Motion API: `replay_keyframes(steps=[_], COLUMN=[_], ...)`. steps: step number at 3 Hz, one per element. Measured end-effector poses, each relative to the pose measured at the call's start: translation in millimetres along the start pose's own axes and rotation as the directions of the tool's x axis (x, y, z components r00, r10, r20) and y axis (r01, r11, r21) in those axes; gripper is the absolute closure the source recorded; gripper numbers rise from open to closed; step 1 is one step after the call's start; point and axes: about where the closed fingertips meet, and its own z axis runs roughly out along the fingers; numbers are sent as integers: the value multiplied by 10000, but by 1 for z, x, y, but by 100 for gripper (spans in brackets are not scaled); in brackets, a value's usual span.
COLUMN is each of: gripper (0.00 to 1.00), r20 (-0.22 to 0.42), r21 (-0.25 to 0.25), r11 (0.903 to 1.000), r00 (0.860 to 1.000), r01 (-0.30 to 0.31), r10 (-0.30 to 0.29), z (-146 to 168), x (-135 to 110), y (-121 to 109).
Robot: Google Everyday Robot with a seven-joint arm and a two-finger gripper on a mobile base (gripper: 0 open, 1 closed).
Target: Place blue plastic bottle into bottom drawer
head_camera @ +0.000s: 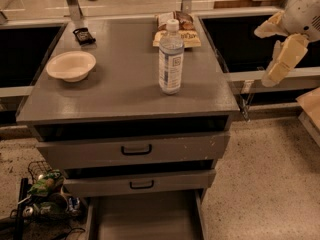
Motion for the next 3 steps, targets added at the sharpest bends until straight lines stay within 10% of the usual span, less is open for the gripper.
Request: replay_keyframes(steps=[2,3], gripper=[0,0], r20=[1436,1499], r21=[-303,-96], r11=[9945,9956], r00=[9851,9845], r01=[1004,933], r10=[-951,-909], z=[21,23], x=[-81,-82], y=[-31,-38])
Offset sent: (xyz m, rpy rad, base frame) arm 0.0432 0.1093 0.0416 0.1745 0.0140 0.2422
